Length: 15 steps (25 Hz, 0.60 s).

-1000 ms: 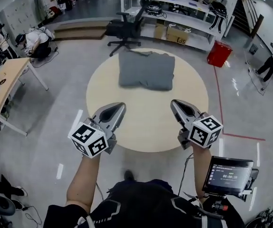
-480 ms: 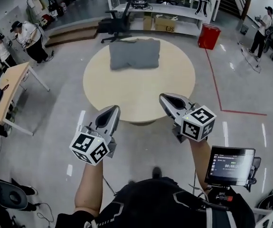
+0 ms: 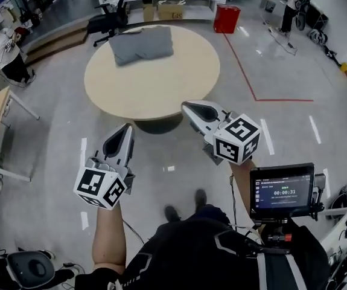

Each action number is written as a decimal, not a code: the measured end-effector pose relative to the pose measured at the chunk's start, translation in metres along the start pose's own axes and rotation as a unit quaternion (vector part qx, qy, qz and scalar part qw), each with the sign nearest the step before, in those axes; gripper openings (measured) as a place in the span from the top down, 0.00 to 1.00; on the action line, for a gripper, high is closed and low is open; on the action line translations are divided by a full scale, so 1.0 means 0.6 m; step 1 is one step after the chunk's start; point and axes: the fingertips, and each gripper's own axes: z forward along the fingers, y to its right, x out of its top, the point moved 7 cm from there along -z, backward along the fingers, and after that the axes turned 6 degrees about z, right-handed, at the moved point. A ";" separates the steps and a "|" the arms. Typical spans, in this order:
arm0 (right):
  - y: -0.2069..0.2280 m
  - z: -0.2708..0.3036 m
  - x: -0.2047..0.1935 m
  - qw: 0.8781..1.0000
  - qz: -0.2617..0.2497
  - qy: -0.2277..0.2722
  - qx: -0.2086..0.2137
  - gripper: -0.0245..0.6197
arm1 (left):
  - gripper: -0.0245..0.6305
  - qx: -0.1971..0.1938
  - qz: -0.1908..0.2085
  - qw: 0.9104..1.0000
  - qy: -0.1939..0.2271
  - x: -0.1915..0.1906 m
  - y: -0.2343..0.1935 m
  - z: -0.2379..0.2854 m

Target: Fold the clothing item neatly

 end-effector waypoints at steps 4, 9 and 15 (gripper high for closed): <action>-0.026 -0.029 -0.013 1.000 -0.009 0.005 0.008 0.95 | 0.96 0.010 -0.006 1.000 0.006 -0.009 0.028 -0.029; -0.045 -0.050 -0.019 1.000 -0.005 0.021 0.011 0.95 | 0.96 0.033 0.017 0.999 0.002 -0.003 0.036 -0.047; -0.118 -0.202 -0.027 0.999 0.014 0.026 0.019 0.95 | 0.96 0.029 0.014 0.999 -0.002 0.024 0.184 -0.131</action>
